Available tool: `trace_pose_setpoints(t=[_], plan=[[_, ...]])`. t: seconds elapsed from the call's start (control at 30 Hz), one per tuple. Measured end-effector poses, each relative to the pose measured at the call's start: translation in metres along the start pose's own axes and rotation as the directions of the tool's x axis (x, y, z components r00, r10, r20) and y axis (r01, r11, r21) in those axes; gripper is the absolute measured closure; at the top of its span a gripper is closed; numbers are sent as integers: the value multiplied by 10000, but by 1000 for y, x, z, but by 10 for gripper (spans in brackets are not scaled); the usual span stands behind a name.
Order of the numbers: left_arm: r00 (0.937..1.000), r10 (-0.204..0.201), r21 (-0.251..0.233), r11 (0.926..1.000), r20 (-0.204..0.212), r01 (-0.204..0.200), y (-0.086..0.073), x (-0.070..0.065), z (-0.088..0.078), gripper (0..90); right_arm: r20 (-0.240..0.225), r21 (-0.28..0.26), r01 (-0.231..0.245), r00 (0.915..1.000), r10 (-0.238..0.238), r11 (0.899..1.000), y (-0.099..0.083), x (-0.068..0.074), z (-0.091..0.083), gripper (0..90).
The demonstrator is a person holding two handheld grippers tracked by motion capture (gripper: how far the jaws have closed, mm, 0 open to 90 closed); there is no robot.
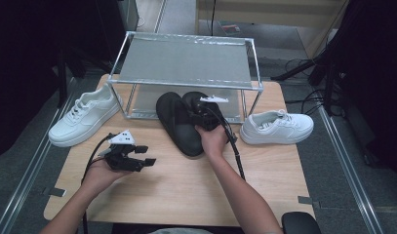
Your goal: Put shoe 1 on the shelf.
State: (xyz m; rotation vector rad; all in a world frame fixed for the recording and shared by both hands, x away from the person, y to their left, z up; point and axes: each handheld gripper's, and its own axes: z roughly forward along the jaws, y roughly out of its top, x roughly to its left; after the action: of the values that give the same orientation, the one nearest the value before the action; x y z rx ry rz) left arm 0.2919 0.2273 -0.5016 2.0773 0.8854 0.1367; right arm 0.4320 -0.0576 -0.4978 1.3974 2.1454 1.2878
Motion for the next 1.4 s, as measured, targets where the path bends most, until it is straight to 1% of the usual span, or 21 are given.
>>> trace_pose_setpoints(t=[0.1,0.13,0.17,0.2,0.27,0.3,0.33,0.37,0.43,0.5,0.6,0.73,0.87,0.9,1.03,1.07,1.13,1.17,1.27,1.3,1.4], plan=[[9999,-52,51,10000,94,52,1,3,1,365,-92,59,344,9994,-343,9994,0,0,-12,527],[9999,-22,88,10000,155,20,1,3,1,381,-167,75,606,9980,-605,9981,-1,0,-21,527],[9995,11,165,9999,328,-17,1,5,2,384,-167,75,606,9980,-605,9981,-1,0,-21,527],[9994,-46,191,9998,337,40,1,6,3,384,-202,76,753,9970,-751,9971,-1,1,-25,526],[9992,-21,379,9993,410,5,2,8,4,392,-380,72,899,9953,-895,9959,-4,2,-33,529],[9991,23,404,9992,422,-40,3,8,5,398,-563,132,1098,9925,-1089,9939,-8,3,-41,530],[9991,81,394,9992,411,-97,4,8,5,398,-563,132,1098,9925,-1089,9939,-8,3,-41,530],[9991,97,360,9993,410,-111,5,8,5,402,-700,163,1306,9892,-1291,9913,-13,4,-48,535],[9984,62,411,9991,564,-86,9,8,6,409,-780,188,1359,9879,-1341,9905,-16,3,-52,536],[9961,-9,448,9990,880,-30,14,6,8,426,-970,209,1390,9859,-1363,9901,-21,1,-60,538],[9953,171,594,9980,954,-228,21,3,11,442,-1144,184,1378,9842,-1349,9903,-29,-3,-70,539],[9938,451,537,9973,1015,-508,31,2,13,449,-1303,171,1088,9858,-1057,9939,-36,-11,-77,545],[9933,632,476,9965,966,-680,45,4,15,466,-1360,94,990,9860,-969,9950,-38,-13,-85,545],[9924,728,492,9957,989,-780,49,5,16,498,-1384,96,1035,9852,-1012,9946,-40,-13,-89,544],[9886,1072,437,9927,1053,-1123,62,5,18,539,-1398,152,1139,9840,-1107,9934,-43,-13,-95,544],[9887,1046,439,9930,1070,-1098,65,6,19,552,-1405,146,1205,9831,-1173,9926,-45,-13,-97,544],[9933,815,486,9951,814,-856,74,6,18,584,-1414,190,1217,9829,-1178,9924,-47,-13,-101,543],[9933,809,478,9952,822,-850,78,6,18,588,-1391,243,1281,9825,-1236,9915,-48,-13,-103,542],[9914,926,341,9948,930,-961,90,6,16,653,-1382,428,1508,9799,-1436,9876,-52,-13,-108,540],[9895,886,259,9954,1141,-921,96,7,17,689,-1384,463,1517,9798,-1440,9873,-53,-14,-109,540],[9879,856,315,9954,1296,-904,108,11,18,729,-1355,514,1535,9801,-1454,9868,-58,-16,-114,540]])
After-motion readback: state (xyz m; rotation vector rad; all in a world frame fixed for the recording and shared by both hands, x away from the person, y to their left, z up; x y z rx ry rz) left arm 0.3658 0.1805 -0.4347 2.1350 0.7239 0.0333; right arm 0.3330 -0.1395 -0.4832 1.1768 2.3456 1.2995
